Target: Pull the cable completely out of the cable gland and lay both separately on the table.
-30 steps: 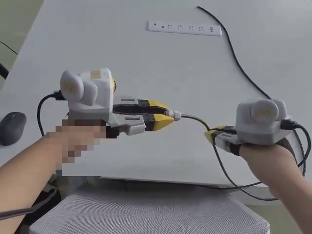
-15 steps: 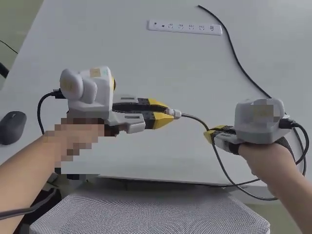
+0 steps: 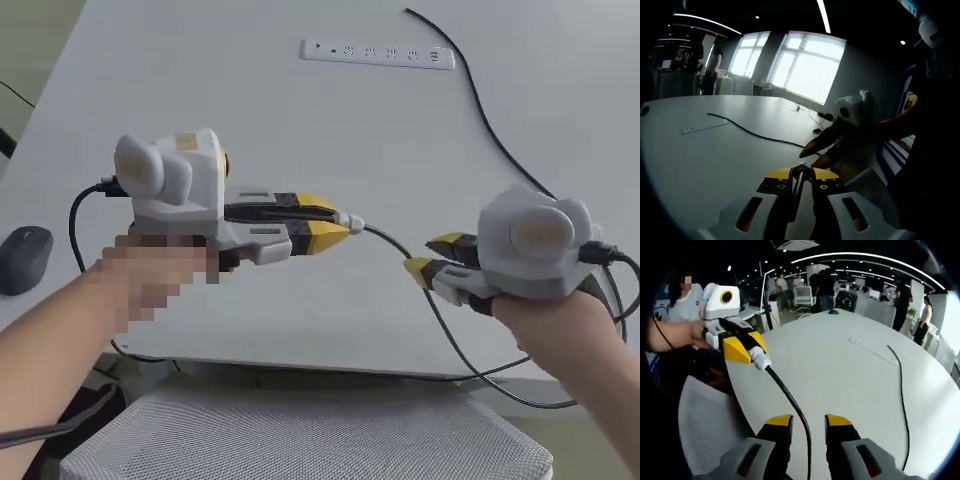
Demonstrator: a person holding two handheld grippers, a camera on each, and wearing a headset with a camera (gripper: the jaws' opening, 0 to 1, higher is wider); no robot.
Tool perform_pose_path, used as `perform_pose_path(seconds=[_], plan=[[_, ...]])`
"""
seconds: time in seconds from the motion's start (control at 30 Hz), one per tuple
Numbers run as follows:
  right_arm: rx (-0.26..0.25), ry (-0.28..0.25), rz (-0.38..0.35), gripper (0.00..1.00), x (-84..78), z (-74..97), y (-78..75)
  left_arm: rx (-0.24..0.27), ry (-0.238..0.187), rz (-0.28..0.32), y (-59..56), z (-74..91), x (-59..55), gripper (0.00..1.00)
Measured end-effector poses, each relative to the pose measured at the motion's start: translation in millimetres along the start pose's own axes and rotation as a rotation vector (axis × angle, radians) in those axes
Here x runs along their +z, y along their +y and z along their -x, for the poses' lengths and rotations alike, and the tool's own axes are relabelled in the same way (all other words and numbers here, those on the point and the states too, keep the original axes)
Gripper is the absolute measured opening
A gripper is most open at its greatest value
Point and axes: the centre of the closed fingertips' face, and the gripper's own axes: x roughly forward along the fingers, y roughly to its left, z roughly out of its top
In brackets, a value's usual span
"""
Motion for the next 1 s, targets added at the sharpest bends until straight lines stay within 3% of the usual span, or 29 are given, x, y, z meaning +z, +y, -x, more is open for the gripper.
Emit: perform_pose_path(seconds=[0.13, 0.2, 0.27, 0.37, 0.8, 1.0], plan=[[0.006, -0.027, 0.261, 0.24, 26.7, 0.5, 15.2, 0.0, -0.001, 0.003, -0.3, 0.4, -0.1, 0.15], [0.016, -0.028, 0.333, 0.24, 32.6, -1.6, 23.6, 0.0, -0.003, 0.005, -0.4, 0.0, 0.3, 0.15], [0.018, -0.002, 0.346, 0.22, 30.7, -6.5, 29.3, -0.003, -0.004, 0.007, -1.1, -0.7, 0.8, 0.15], [0.02, -0.021, 0.438, 0.17, 34.7, -10.7, 34.9, -0.006, -0.005, 0.007, -1.9, -1.6, 1.5, 0.15], [0.042, -0.033, 0.543, 0.01, 37.4, -12.9, 43.8, -0.009, -0.005, 0.019, -2.2, -2.4, 0.7, 0.15], [0.041, -0.028, 0.589, 0.0, 37.0, -14.2, 43.7, -0.011, 0.001, 0.02, -1.1, -2.8, 0.2, 0.15]])
